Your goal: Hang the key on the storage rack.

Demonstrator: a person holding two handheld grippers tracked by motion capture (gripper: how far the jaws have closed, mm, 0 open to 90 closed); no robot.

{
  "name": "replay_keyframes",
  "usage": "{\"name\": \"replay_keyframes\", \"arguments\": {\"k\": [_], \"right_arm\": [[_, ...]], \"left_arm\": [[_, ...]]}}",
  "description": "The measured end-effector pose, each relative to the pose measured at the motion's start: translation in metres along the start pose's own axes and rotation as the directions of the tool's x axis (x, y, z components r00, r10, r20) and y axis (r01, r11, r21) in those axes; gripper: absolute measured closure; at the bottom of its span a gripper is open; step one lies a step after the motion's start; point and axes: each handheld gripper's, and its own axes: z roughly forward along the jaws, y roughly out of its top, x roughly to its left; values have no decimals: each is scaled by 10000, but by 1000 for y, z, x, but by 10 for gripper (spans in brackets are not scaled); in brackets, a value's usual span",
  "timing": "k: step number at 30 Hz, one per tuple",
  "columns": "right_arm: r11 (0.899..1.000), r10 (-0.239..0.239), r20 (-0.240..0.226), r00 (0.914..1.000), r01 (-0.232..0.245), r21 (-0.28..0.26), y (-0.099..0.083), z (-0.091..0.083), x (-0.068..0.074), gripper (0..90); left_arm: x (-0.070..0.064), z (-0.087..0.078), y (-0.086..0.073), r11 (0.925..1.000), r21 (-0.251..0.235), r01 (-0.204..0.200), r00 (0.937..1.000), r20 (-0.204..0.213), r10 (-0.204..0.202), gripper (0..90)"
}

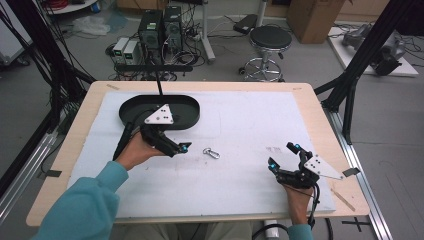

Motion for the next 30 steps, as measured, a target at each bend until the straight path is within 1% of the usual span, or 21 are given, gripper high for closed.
{"name": "replay_keyframes", "arguments": {"k": [1,4,5,8,10,11,12,13,15,16,17,20,21,22,25,27,28,29,30], "right_arm": [[10000,-4,-2,10000,4,-11,0,0,0,92],[10000,-13,-5,10000,13,-12,0,0,0,92],[10000,1,-4,10000,-1,-12,0,0,0,92],[10000,-18,-10,10000,18,-10,0,0,0,92],[10000,-3,-5,10000,3,-9,0,0,0,92],[10000,-33,12,10000,33,-32,0,0,0,92],[10000,-3,11,10000,3,-15,0,0,0,92],[10000,-34,8,10000,34,-15,0,0,0,92],[10000,-19,7,10000,19,-10,0,0,0,92],[10000,-78,22,10000,78,-15,0,1,0,92],[10000,-12,19,10000,12,58,0,0,1,92],[10000,-34,21,10000,33,64,0,0,1,92],[10000,-34,21,10000,33,64,0,0,1,92],[10000,-44,8,10000,44,42,0,1,1,92],[10000,-36,5,10000,36,35,0,1,1,92],[10000,-40,19,10000,40,67,0,0,1,92],[10000,-46,4,10000,46,36,0,1,1,92],[10000,-46,4,10000,46,36,0,1,1,92],[10000,-83,10,10000,83,54,0,1,0,92]], "left_arm": [[1,4,1,9999,151,-73,9999,89,72,17],[1,14,3,9991,411,-131,9998,165,124,17],[1,14,3,9991,411,-131,9998,165,124,17],[1,23,4,9984,556,-103,9997,240,90,17],[1,28,4,9978,646,-142,9997,212,129,17],[1,32,3,9975,700,-86,9995,314,64,17],[1,35,3,9972,742,-78,9995,310,56,17],[1,39,1,9953,942,-205,9992,367,171,17],[1,41,0,9949,991,-174,9991,392,136,17],[0,46,-1,9929,1179,-167,9990,427,118,17],[0,46,-1,9929,1179,-167,9990,427,118,17],[3,53,-4,9897,1420,-158,9989,451,95,17],[3,53,-4,9897,1420,-158,9989,451,95,17],[3,57,-5,9861,1654,-120,9987,502,37,17],[1,64,-7,9789,2030,-211,9980,628,85,17],[0,69,-7,9740,2251,-234,9977,674,84,18],[-1,71,-7,9717,2341,-310,9973,718,145,18],[-1,71,-7,9717,2341,-310,9973,718,145,18],[-2,75,-7,9668,2528,-367,9967,796,170,19]]}}
